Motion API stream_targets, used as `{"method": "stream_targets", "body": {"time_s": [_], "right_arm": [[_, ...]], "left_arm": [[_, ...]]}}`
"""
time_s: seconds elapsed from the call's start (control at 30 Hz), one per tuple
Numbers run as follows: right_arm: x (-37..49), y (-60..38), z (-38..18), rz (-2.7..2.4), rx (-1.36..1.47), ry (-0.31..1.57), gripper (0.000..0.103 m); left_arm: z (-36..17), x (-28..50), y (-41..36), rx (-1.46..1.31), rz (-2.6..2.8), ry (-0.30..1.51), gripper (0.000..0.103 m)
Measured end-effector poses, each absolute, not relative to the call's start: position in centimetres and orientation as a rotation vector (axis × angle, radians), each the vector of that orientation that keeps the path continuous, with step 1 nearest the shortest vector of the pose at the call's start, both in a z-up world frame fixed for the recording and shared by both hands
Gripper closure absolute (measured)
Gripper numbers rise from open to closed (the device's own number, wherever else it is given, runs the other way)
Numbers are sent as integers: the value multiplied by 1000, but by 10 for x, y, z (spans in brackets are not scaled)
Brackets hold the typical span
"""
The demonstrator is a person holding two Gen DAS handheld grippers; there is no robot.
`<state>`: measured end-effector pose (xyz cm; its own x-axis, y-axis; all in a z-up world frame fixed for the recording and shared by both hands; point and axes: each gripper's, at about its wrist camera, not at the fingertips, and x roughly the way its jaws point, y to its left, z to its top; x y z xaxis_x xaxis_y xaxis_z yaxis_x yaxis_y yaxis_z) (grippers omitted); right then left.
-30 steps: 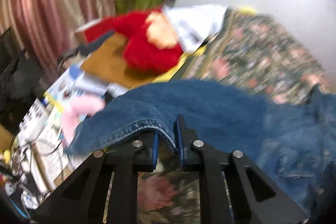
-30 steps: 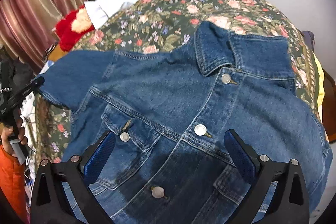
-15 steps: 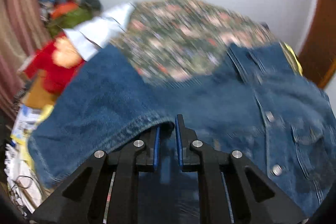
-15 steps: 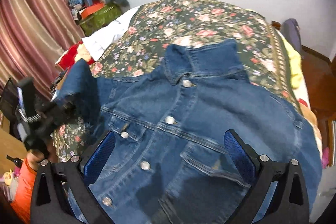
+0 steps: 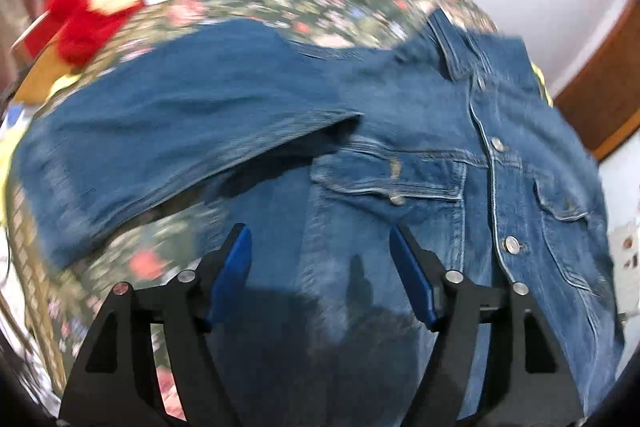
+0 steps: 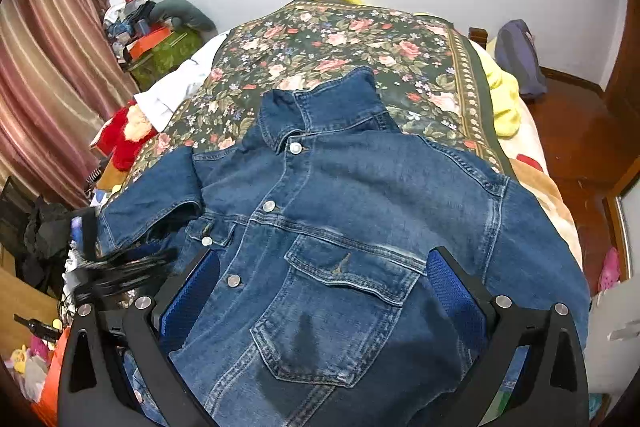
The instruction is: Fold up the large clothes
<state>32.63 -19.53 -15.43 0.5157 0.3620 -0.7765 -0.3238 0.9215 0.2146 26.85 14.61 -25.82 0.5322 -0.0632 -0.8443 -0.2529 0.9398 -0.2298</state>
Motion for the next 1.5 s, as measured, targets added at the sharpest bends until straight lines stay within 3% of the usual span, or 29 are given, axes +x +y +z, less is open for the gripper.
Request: {"method": "stream_targets", "body": {"time_s": [0.27, 0.43, 0.53, 0.77, 0.8, 1.03, 1.23, 1.5], "right_arm": [[333, -172, -168, 453, 56, 980, 0], [332, -144, -175, 487, 33, 1000, 0], [330, -131, -178, 498, 14, 1011, 0], [324, -123, -196, 503, -4, 1062, 0], [324, -124, -197, 500, -6, 1063, 0], [328, -149, -196, 474, 24, 1040, 0], [335, -180, -185, 458, 107, 998, 0], [338, -223, -173, 434, 187, 950, 0]], "left_arm": [[-249, 210, 248, -524, 367, 941, 30], [-269, 218, 282, -561, 421, 959, 30], [-277, 239, 284, -529, 430, 995, 41], [-263, 266, 273, -298, 519, 979, 82], [-254, 270, 269, -268, 515, 960, 88], [-154, 296, 208, -85, 398, 749, 100], [-76, 324, 123, 23, 180, 597, 100], [-69, 365, -5, 126, -124, 604, 100]]}}
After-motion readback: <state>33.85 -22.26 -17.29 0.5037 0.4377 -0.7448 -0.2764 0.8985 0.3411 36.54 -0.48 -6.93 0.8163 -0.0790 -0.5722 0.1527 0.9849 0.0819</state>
